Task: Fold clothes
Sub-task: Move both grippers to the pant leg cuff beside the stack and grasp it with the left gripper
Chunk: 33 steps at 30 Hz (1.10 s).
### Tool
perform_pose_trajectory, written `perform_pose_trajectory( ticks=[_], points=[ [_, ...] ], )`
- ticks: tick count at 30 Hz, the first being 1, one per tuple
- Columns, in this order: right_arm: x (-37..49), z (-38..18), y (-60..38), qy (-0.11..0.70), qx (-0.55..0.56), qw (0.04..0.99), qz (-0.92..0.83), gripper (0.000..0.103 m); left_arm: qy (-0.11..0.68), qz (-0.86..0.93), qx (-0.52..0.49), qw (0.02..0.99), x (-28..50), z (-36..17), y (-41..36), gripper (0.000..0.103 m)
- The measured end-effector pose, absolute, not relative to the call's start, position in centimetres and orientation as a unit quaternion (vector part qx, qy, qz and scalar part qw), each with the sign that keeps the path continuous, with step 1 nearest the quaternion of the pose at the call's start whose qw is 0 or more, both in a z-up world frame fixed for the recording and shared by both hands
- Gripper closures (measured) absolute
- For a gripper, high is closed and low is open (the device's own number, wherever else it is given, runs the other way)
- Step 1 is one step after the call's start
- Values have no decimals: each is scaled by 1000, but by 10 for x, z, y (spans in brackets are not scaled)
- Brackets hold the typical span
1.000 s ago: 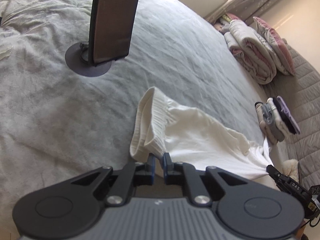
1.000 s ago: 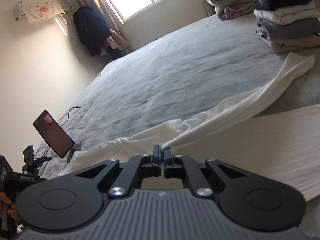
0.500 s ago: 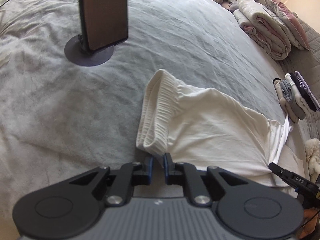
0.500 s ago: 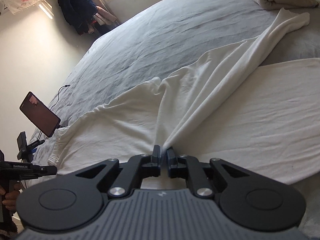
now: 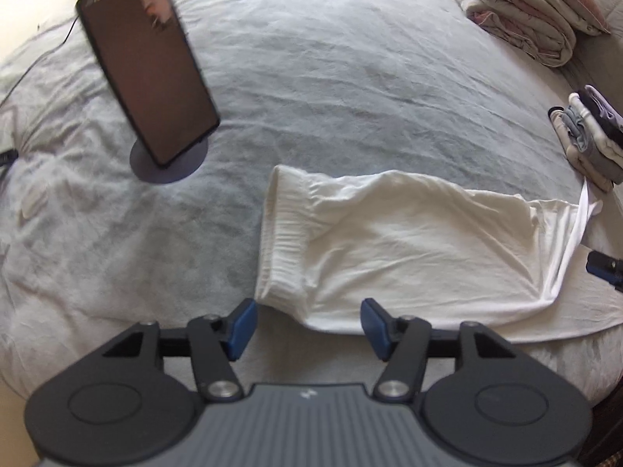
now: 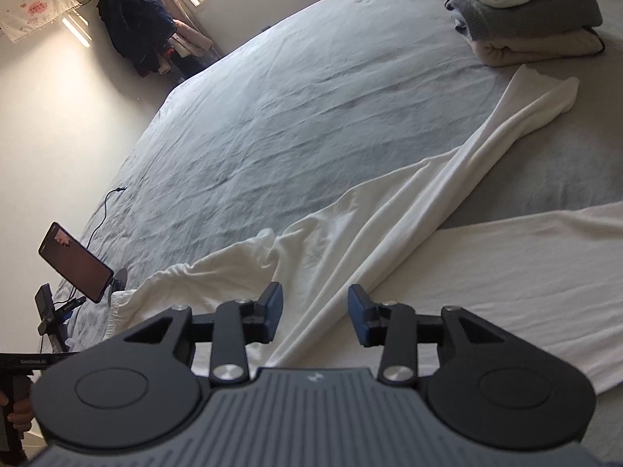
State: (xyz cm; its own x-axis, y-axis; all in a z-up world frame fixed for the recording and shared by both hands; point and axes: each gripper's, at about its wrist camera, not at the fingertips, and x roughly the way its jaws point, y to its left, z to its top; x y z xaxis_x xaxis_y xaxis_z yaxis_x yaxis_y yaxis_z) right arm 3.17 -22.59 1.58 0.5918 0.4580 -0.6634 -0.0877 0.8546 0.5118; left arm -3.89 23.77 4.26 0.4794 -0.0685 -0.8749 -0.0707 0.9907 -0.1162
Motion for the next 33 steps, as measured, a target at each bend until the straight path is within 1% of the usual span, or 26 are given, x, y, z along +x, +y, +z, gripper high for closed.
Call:
perform_pose_trajectory(
  ticks=[2, 5, 9, 16, 19, 22, 27, 33],
  points=[
    [36, 20, -239, 426, 220, 866, 145, 60, 500, -18, -53, 864, -38, 50, 218, 29],
    [43, 25, -259, 430, 228, 864, 128, 60, 494, -50, -39, 867, -32, 56, 186, 27],
    [49, 36, -282, 428, 233, 866, 114, 60, 492, -108, -38, 863, -17, 59, 136, 27],
    [59, 53, -320, 403, 227, 881, 102, 60, 493, -199, -21, 847, 11, 51, 37, 32],
    [62, 46, -346, 390, 238, 885, 88, 60, 498, -220, -23, 839, 30, 43, -3, 35],
    [66, 30, -374, 388, 269, 879, 71, 60, 491, -230, -25, 840, 50, 36, -41, 35],
    [79, 15, -405, 403, 256, 878, 40, 60, 468, -231, -31, 852, 90, 26, -94, 35],
    [96, -1, -436, 421, 298, 856, 38, 60, 455, -220, -25, 862, 135, 12, -150, 35]
  ],
)
